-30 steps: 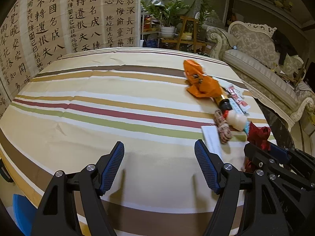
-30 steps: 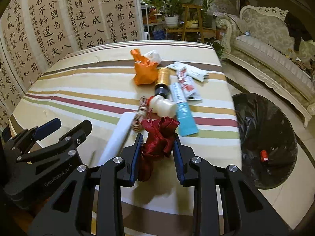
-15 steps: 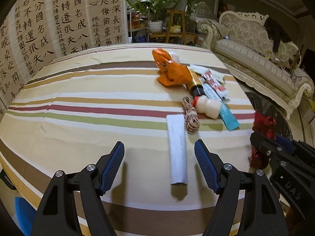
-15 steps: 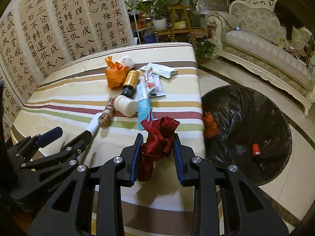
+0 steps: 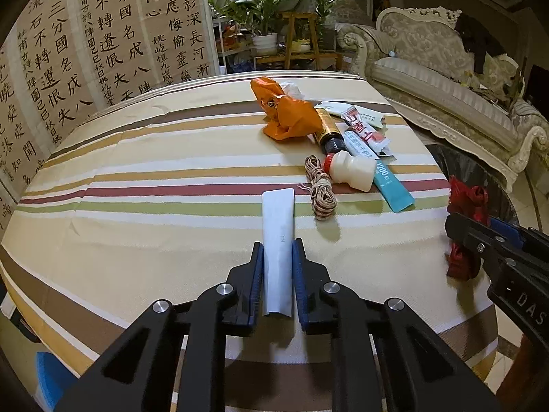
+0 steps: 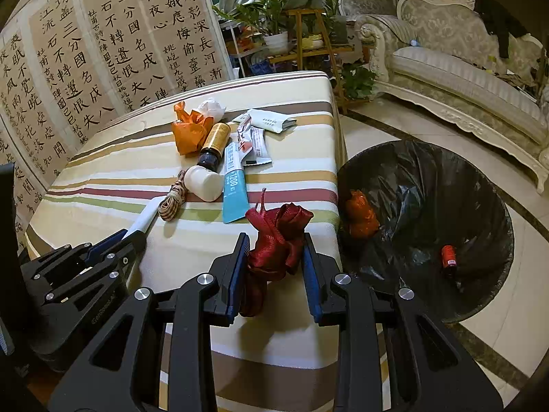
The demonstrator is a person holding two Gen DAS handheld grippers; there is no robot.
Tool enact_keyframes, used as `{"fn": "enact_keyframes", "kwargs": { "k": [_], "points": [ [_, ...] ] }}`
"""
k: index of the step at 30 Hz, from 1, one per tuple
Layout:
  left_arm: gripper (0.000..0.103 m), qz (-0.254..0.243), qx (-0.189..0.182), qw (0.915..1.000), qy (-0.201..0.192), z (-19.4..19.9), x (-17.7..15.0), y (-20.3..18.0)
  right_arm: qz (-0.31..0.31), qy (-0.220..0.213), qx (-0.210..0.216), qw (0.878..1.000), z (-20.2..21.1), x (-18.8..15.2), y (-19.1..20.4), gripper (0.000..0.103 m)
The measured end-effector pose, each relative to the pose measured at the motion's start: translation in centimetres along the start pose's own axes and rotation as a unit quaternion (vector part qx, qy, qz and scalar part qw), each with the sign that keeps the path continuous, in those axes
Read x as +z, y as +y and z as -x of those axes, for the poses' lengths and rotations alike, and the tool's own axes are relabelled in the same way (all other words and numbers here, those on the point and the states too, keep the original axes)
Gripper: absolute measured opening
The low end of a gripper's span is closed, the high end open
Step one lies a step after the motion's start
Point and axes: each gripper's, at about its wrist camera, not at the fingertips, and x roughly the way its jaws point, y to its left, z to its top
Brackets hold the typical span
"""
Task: Collect trash
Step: 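Grasp the red ribbon bag with the right tool while the left tool grasps the white paper roll, then carry both items over the bin and open both tools to release them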
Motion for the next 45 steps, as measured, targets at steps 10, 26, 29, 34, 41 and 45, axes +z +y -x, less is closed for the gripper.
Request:
{"fn": "enact_keyframes", "kwargs": {
  "k": [10, 26, 29, 34, 41, 45],
  "points": [
    [0.017, 0.008, -0.004, 0.9997, -0.022, 1.3, 0.7, -0.1, 0.003, -0.005, -0.005, 1.0, 0.4, 0.3, -0.2, 0.029],
    [0.017, -0.025, -0.047, 0.9972, -0.052, 1.7, 3.6, -5.7, -0.018, -0.03, -0.054, 0.998, 1.9, 1.5, -4.4, 0.029],
    [0.017, -0.034, -0.053, 0.9967, -0.051, 1.3, 4.0, -7.0, -0.027, -0.035, -0.066, 0.997, 2.2, 1.7, -5.7, 0.029],
    [0.017, -0.052, -0.063, 0.9953, -0.052, 0.8, 4.7, -9.7, -0.039, -0.04, -0.084, 0.995, 2.4, 2.0, -7.7, 0.029],
    [0.018, -0.078, -0.071, 0.9932, -0.051, -0.2, 5.2, -13.1, -0.055, -0.045, -0.109, 0.991, 2.5, 2.1, -10.9, 0.029],
    [0.018, -0.089, -0.071, 0.9923, -0.05, -0.8, 5.5, -14.8, -0.063, -0.042, -0.119, 0.99, 2.3, 2.0, -12.4, 0.029]
  ]
}}
